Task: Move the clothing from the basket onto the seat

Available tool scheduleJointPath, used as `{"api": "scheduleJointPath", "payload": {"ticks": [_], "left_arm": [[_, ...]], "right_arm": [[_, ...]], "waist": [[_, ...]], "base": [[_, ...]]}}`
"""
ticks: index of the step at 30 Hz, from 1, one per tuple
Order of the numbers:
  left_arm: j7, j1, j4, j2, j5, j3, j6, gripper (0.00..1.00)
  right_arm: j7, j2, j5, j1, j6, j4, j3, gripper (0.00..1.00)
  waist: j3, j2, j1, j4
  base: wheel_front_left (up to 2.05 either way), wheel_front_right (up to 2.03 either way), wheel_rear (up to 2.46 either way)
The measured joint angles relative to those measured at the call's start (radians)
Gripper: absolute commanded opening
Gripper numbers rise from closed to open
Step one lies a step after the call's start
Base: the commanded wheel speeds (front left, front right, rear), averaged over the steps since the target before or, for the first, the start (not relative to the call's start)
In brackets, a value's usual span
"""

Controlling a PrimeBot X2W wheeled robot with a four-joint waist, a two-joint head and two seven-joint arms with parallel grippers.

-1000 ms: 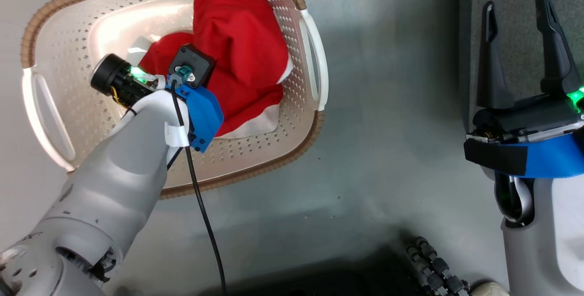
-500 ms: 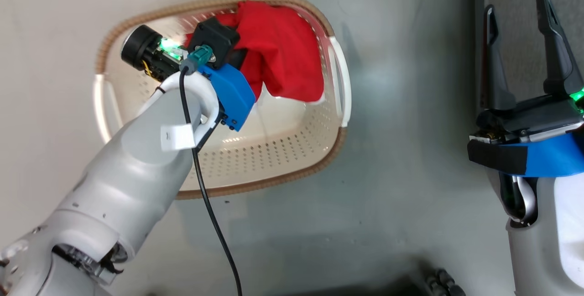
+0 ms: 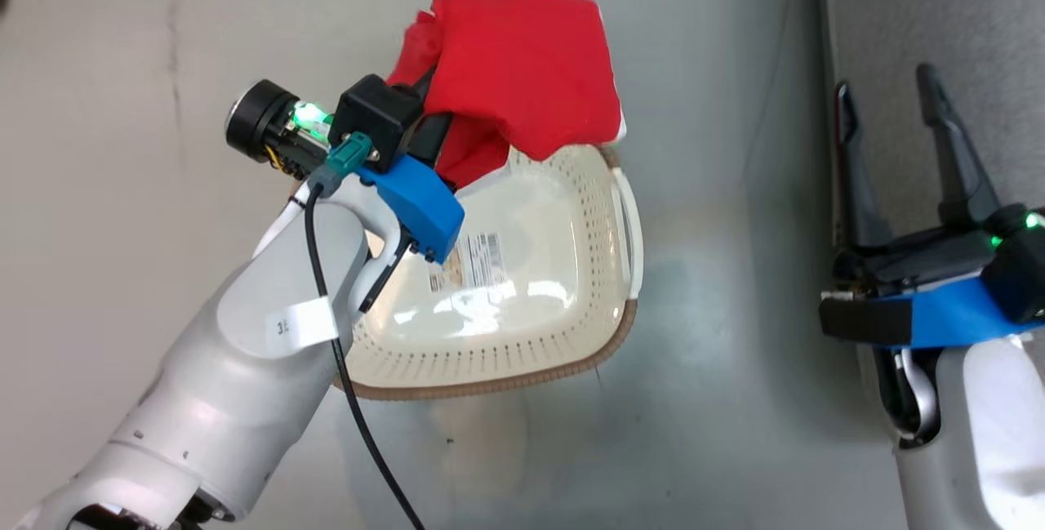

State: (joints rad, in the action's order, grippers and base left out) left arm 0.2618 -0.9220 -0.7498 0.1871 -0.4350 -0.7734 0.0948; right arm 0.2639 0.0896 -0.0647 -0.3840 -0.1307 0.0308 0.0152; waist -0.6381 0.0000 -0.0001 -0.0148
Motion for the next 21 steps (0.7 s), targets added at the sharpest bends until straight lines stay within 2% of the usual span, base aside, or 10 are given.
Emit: {"api": "scheduleJointPath", "payload": {"ticks": [11,21], "left_arm": [[0.0,0.098,0.084,-0.022,0.079,0.104,0.021,0.0],[0.0,0.143,0.13,-0.047,0.108,0.11,0.03,0.0]], "right_arm": [[0.0,-0.02,-0.013,0.092,0.0,0.047,-0.003,1.0],[0.0,-0.03,-0.017,0.193,0.0,0.076,0.016,1.0]], "waist": [[0.223,0.0,-0.0001,0.007],[0.394,0.0001,-0.0002,0.006]], "base": [[0.0,0.0,0.0],[0.0,0.0,0.0]]}}
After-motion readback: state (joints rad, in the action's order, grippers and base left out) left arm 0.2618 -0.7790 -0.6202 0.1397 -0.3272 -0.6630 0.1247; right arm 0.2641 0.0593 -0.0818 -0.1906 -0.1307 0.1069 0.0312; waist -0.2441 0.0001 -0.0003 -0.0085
